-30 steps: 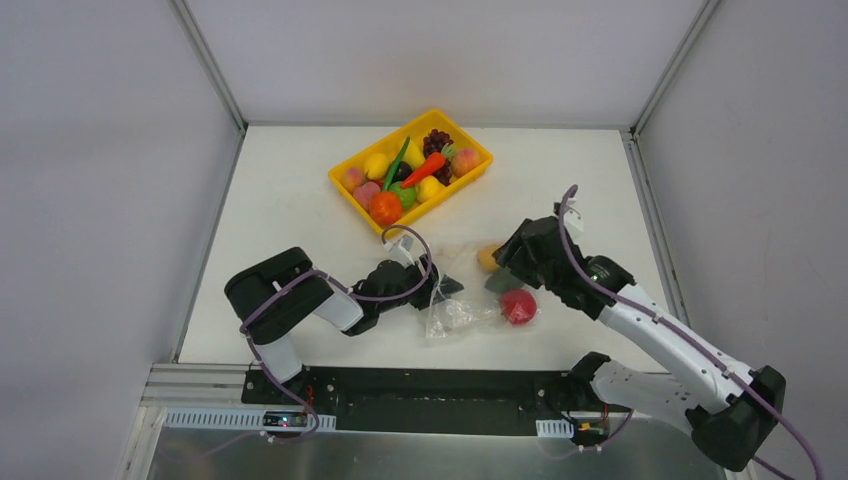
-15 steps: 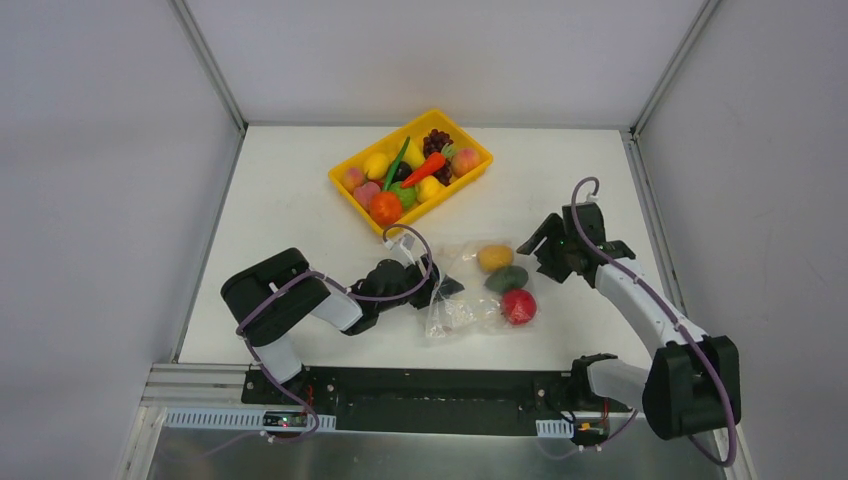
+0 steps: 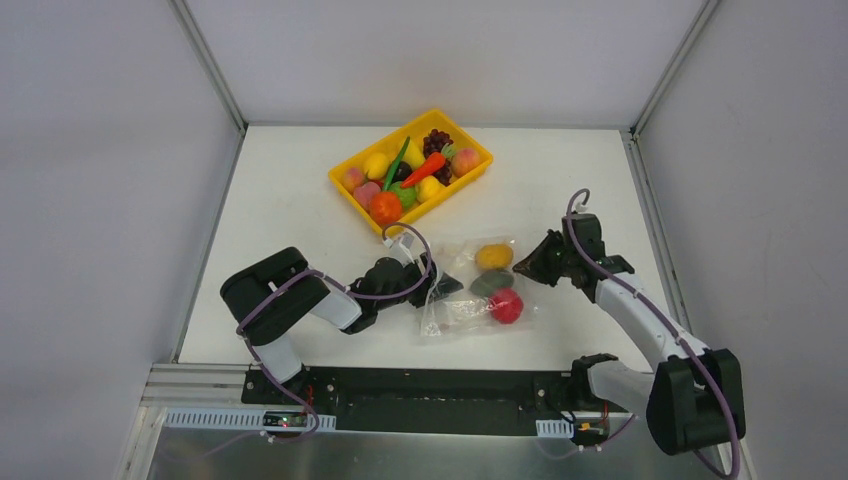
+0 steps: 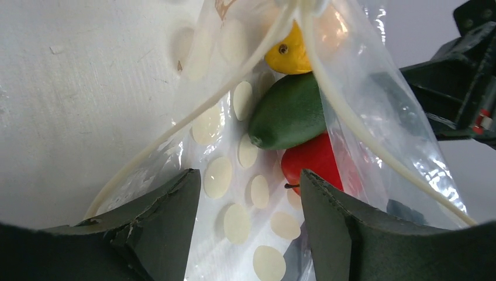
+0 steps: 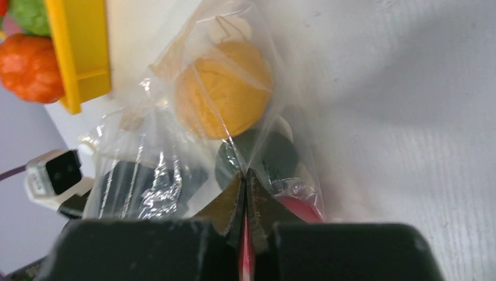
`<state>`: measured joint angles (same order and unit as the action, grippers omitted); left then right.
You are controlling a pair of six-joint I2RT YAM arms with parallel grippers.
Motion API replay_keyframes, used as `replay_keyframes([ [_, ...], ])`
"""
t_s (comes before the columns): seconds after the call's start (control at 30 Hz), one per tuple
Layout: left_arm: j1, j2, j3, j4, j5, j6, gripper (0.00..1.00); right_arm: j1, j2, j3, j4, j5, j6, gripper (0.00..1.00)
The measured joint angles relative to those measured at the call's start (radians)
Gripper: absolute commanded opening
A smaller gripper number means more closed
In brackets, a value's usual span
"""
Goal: Open the zip-top bag and remove the fake food
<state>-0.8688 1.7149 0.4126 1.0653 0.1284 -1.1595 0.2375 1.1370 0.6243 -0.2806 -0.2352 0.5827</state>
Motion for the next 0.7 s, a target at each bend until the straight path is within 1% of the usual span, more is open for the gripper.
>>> replay_keyframes([
  [0.17,0.000,0.005,0.000,0.016,0.007,0.000,0.66,0.062,-0.123,0.011,-0.032,-0.021,0.008,0.00],
  [0.3,0.000,0.013,0.000,0.037,0.029,0.000,0.67,0.116,-0.206,0.023,-0.066,0.013,0.022,0.00],
  [0.47,0.000,0.013,0.000,0.059,0.050,0.000,0.68,0.120,-0.224,-0.011,-0.082,0.061,0.046,0.00],
  [0.7,-0.002,0.020,0.009,0.067,0.081,-0.001,0.68,0.121,-0.224,-0.132,-0.069,0.099,0.093,0.00],
])
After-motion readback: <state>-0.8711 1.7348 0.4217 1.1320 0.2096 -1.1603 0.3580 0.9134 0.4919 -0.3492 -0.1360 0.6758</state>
